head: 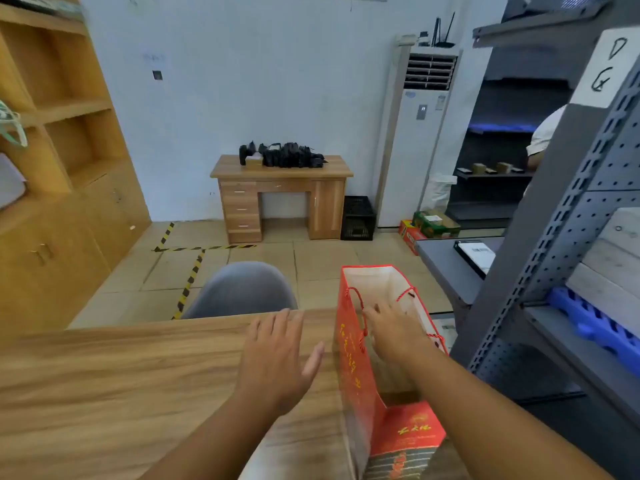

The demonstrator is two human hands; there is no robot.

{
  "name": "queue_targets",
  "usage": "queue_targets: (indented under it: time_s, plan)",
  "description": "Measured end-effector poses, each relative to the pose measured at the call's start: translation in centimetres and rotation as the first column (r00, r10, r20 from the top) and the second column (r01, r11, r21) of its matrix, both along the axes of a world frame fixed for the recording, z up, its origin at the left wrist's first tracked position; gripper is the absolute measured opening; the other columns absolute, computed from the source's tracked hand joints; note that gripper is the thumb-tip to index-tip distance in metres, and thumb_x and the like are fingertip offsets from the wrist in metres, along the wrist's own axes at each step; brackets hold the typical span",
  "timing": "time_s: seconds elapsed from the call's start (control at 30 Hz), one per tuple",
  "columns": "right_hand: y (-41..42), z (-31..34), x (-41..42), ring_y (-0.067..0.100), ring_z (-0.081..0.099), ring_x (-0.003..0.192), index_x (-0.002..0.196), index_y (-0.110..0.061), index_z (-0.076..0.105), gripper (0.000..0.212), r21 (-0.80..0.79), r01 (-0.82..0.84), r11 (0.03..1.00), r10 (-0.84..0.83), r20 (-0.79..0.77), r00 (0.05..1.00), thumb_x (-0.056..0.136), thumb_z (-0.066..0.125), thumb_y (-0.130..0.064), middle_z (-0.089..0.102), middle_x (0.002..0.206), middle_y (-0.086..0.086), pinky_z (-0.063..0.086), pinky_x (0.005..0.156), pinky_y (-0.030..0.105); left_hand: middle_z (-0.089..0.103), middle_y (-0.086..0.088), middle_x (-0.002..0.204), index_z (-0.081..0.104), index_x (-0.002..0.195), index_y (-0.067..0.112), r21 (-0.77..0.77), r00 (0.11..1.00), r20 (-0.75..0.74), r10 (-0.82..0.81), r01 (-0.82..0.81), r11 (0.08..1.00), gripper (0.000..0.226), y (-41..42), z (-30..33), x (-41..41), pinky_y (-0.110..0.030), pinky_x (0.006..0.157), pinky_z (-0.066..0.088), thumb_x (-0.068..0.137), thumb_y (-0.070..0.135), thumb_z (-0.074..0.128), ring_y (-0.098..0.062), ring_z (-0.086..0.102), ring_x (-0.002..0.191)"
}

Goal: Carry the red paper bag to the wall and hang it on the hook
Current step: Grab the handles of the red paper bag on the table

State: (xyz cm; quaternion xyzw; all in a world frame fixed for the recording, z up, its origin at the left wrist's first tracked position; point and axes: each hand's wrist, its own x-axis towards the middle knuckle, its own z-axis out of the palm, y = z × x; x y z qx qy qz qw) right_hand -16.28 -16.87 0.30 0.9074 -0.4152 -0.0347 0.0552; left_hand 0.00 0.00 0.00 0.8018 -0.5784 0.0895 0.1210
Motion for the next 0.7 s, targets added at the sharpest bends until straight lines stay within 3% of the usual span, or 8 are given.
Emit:
queue_targets:
  time_s: [0.13,0.27,0.4,0.53,0.7]
  plan:
    - [-0.6,-2.1,0.3,0.028,0.041,0.123,0.136,-0.027,0.043,0.057,0.072,-0.003,0.997,0.009,-0.080,0.997,0.085,0.069,-0.033,0.045,0.133,0.003,0.038,0.099,0.051,0.056,-0.003,0.139,0.044,0.142,0.019,0.022,0.999,0.025,0.024,-0.025,0.999,0.072,-0.1,-2.2,1.7,-0.047,0.111,0.034,0.093,0.068,0.024,-0.024,0.048,0.127]
    - [-1.1,-3.6,1.1,0.029,0.037,0.127,0.138,-0.033,0.040,0.068,0.174,0.054,0.983,-0.029,-0.145,0.989,0.079,0.074,-0.038,0.041,0.134,0.003,0.038,0.102,0.061,0.057,-0.004,0.138,0.045,0.141,0.019,0.018,0.999,0.034,0.032,-0.033,0.999,0.072,-0.1,-3.4,2.4,-0.048,0.110,0.035,0.093,0.068,0.023,-0.025,0.049,0.125]
    - [-1.6,-4.7,1.4,0.031,0.036,0.130,0.141,-0.035,0.039,0.066,0.193,0.112,0.975,-0.076,-0.185,0.980,0.082,0.068,-0.043,0.040,0.135,0.005,0.037,0.100,0.063,0.058,-0.004,0.133,0.046,0.140,0.019,0.030,0.999,0.034,0.040,-0.041,0.999,0.071,-0.1,-3.7,2.6,-0.047,0.108,0.036,0.093,0.067,0.023,-0.025,0.051,0.121]
    - [-1.2,-4.9,1.4,0.030,0.041,0.129,0.142,-0.030,0.042,0.063,0.239,0.147,0.960,-0.116,-0.139,0.983,0.085,0.067,-0.042,0.043,0.137,0.006,0.044,0.097,0.055,0.060,-0.005,0.130,0.050,0.137,0.016,0.048,0.999,0.026,0.047,-0.048,0.998,0.070,-0.1,-3.9,2.4,-0.048,0.107,0.037,0.093,0.065,0.026,-0.027,0.053,0.119]
    - [0.0,-1.0,1.2,0.029,0.060,0.108,0.117,-0.016,0.062,0.024,0.186,0.146,0.971,-0.128,-0.109,0.986,0.093,0.062,-0.018,0.062,0.117,0.009,0.051,0.084,0.038,0.061,-0.007,0.129,0.052,0.134,0.016,0.086,0.998,0.050,0.032,-0.036,0.996,0.072,-0.6,-3.4,2.0,-0.052,0.110,0.035,0.092,0.067,0.023,-0.029,0.053,0.118]
